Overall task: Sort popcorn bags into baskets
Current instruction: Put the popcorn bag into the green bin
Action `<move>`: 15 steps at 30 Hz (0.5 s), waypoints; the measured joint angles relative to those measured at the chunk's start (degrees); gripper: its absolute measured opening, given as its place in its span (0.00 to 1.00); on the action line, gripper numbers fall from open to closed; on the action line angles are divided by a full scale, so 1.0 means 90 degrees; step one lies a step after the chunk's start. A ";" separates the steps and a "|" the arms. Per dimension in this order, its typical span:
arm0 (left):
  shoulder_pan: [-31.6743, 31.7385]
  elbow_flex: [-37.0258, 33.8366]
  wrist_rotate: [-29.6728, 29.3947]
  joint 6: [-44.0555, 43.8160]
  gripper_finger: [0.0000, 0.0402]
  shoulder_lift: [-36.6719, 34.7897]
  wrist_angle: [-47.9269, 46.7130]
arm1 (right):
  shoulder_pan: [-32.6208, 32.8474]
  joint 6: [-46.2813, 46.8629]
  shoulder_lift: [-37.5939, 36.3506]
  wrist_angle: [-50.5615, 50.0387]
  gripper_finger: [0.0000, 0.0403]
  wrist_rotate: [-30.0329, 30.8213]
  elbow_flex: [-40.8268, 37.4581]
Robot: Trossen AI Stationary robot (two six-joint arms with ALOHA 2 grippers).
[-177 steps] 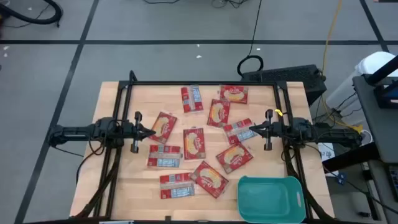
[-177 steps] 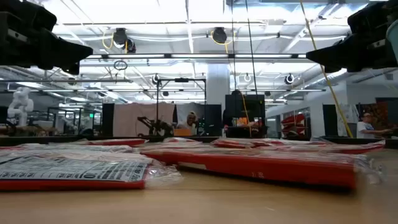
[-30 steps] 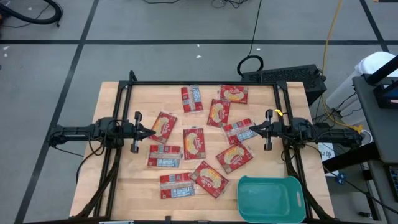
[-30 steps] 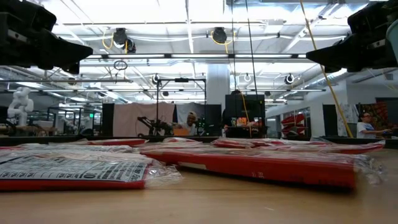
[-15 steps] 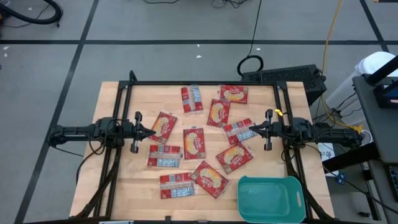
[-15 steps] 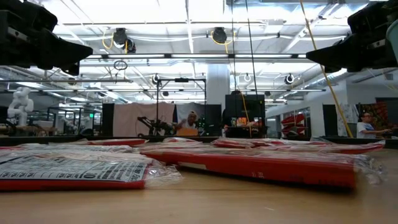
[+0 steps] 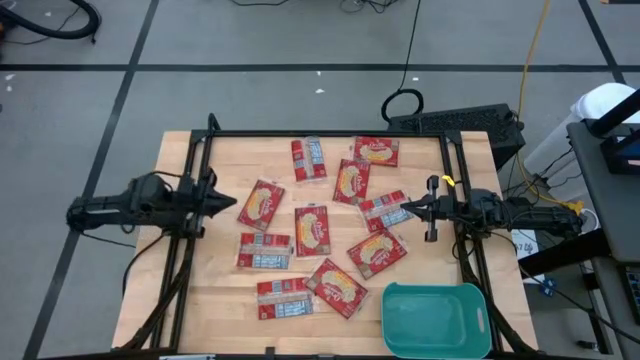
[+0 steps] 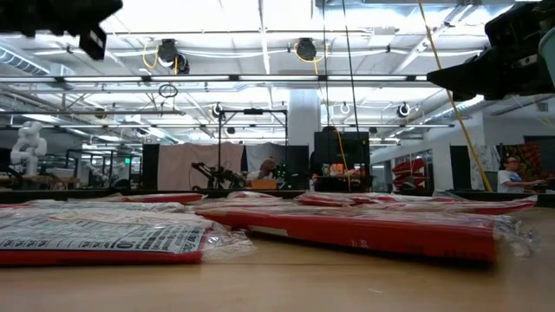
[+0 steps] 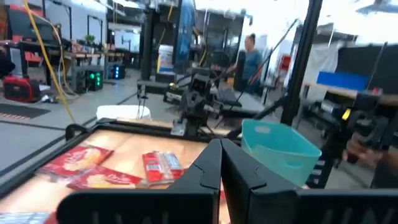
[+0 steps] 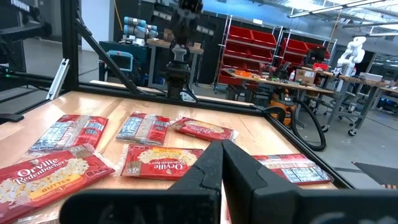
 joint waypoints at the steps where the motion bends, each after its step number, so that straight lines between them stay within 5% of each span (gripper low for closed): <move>1: 0.0000 0.0287 0.0000 0.0120 0.02 0.0205 -0.0240 | 0.0000 0.0036 0.0000 0.0007 0.00 0.0000 0.0001; 10: 0.0000 0.2681 -0.0660 0.0701 0.02 0.2125 -0.2873 | 0.0002 0.0994 -0.0002 0.0390 0.00 0.0002 0.0000; 15: 0.0003 0.3402 -0.1065 0.1026 0.02 0.2859 -0.3342 | 0.0002 0.1767 -0.0002 0.0340 0.00 0.0000 0.0002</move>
